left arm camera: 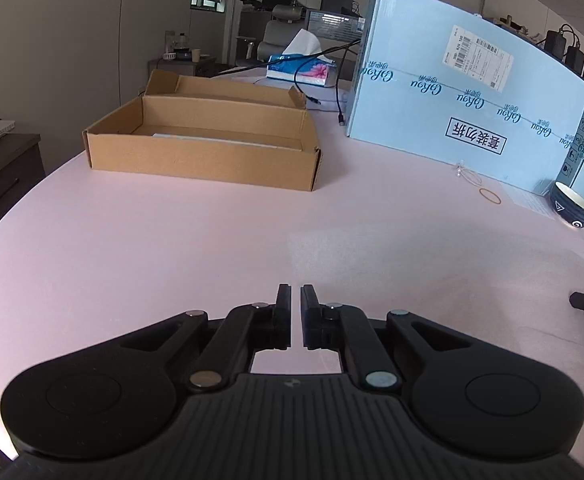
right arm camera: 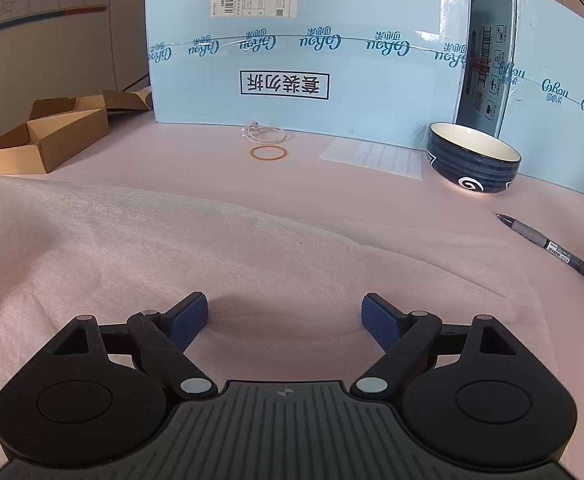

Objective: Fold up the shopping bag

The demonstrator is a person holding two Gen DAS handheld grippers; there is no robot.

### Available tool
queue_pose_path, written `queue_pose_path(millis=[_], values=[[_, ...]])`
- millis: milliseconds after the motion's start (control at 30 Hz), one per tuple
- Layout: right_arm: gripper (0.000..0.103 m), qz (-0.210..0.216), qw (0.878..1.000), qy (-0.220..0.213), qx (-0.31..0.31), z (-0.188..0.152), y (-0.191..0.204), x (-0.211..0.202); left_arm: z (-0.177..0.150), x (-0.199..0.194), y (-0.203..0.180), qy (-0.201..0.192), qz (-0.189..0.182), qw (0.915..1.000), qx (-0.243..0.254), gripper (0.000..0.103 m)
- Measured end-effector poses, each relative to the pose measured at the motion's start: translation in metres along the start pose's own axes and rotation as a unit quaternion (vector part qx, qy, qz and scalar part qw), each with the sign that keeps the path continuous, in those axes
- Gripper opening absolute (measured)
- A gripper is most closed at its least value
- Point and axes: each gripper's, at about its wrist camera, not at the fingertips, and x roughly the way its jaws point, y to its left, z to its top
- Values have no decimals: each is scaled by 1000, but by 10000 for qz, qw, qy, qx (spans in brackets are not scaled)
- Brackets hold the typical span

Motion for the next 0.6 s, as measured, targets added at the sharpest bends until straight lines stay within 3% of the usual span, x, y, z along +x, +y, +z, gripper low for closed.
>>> queue_pose_path(millis=[100, 167, 233, 267, 433, 600], values=[[84, -14, 10000, 2, -6, 0, 0, 0, 1, 5, 6, -32, 100, 9999, -103, 22], [85, -17, 10000, 5, -3, 0, 0, 1, 12, 5, 10, -195, 120, 9997, -123, 34], [85, -16, 10000, 7, 0, 0, 0, 1, 29, 6, 14, -390, 64, 9992, -98, 61], [85, -15, 10000, 7, 2, 0, 0, 1, 37, 6, 16, -487, 35, 9988, -86, 63], [86, -22, 10000, -3, 16, 0, 0, 1, 47, 32, 24, 11, -759, 9943, -745, 58], [89, -12, 10000, 18, 27, 0, -1, 3, 55, 59, 32, 517, -1550, 9766, -1400, 59]])
